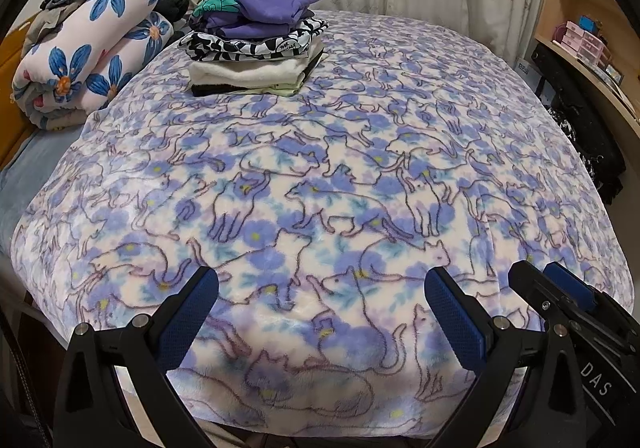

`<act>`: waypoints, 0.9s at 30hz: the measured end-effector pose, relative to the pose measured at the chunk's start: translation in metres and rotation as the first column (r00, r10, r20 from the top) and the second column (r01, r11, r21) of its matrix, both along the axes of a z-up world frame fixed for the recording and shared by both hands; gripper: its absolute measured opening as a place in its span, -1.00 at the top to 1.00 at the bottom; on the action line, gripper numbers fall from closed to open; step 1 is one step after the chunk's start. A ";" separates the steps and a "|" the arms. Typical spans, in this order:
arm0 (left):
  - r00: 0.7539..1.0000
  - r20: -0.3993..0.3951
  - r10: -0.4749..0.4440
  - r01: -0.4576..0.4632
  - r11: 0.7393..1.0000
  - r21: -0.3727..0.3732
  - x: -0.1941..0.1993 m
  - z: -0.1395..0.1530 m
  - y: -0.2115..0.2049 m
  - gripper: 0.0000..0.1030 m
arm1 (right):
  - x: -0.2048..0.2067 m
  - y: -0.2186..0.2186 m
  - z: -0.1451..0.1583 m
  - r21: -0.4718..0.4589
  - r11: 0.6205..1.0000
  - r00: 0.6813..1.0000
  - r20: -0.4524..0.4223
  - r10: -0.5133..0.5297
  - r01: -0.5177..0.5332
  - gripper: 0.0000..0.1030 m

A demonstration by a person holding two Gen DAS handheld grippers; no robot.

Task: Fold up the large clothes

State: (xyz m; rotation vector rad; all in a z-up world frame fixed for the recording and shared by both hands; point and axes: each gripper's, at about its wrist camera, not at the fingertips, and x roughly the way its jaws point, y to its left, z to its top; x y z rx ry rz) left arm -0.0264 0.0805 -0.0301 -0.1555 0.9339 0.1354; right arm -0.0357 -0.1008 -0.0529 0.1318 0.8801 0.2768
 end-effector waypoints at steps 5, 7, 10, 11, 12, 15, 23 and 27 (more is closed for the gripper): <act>1.000 -0.001 -0.001 0.001 1.000 0.001 0.000 0.000 -0.001 -0.98 | 0.000 -0.001 0.000 0.000 1.000 1.000 0.001 0.001 -0.001 -0.13; 1.000 0.000 0.003 -0.003 1.000 -0.001 -0.001 0.000 -0.002 -0.98 | 0.000 -0.001 0.001 0.001 1.000 1.000 0.001 0.003 -0.003 -0.13; 1.000 0.000 0.002 -0.002 1.000 0.001 0.000 0.000 -0.001 -0.98 | 0.000 -0.001 0.001 0.000 1.000 1.000 0.001 0.002 -0.002 -0.13; 1.000 -0.001 0.002 -0.002 1.000 0.000 0.000 0.001 -0.001 -0.98 | 0.000 -0.001 0.000 0.000 1.000 1.000 0.001 0.003 -0.003 -0.13; 1.000 -0.001 0.002 -0.002 1.000 -0.001 0.000 0.000 -0.001 -0.98 | 0.000 -0.001 0.001 0.001 1.000 1.000 0.001 0.003 -0.003 -0.13; 1.000 -0.005 0.001 -0.001 1.000 -0.004 0.001 0.000 -0.002 -0.98 | 0.000 -0.001 0.001 0.000 1.000 1.000 0.001 0.002 -0.002 -0.13; 1.000 -0.007 0.005 -0.005 1.000 -0.002 -0.003 -0.003 0.000 -0.98 | -0.001 0.001 -0.001 0.002 1.000 1.000 -0.001 0.000 0.000 -0.13; 1.000 -0.011 0.006 -0.006 1.000 -0.004 -0.010 -0.008 0.005 -0.98 | -0.001 0.001 -0.003 0.001 1.000 1.000 -0.001 0.000 0.000 -0.13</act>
